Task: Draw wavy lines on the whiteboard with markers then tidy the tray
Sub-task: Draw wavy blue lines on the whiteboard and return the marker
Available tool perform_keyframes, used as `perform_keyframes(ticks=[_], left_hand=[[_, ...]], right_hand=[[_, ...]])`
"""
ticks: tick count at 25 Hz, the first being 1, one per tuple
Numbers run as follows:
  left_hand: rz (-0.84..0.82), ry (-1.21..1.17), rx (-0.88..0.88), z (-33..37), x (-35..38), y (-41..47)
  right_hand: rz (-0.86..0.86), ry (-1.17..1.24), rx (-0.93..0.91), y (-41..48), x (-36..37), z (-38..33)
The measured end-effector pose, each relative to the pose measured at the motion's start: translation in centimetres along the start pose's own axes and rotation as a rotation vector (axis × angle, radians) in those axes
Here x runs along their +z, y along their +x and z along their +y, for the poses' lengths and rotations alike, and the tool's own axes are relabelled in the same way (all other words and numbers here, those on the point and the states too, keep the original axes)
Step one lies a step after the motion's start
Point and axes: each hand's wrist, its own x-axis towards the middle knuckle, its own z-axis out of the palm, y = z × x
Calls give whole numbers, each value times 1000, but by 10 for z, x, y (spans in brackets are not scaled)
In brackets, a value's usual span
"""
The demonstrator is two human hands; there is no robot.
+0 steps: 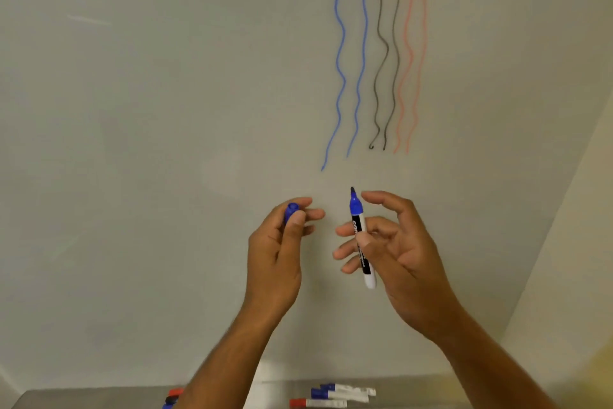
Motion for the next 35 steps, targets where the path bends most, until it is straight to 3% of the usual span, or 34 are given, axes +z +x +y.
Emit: perform_keyframes(ticks=[5,10,13,17,21,35], left_hand=[[73,85,316,50,-1,62],[178,421,706,73,-7,130],[191,654,891,77,-8,172],[233,802,1026,88,-9,217],[302,889,1218,94,-10,253],[341,876,1304,85,-9,260]], right_hand=[[85,-33,-268,49,-18,-42],[125,-98,-452,93,-40,-83],[290,-190,-560,116,-40,-103],[534,-138,-659,154,-48,-129],[583,-209,-679,196,-62,-147],[652,-405,-730,254,-85,-150]])
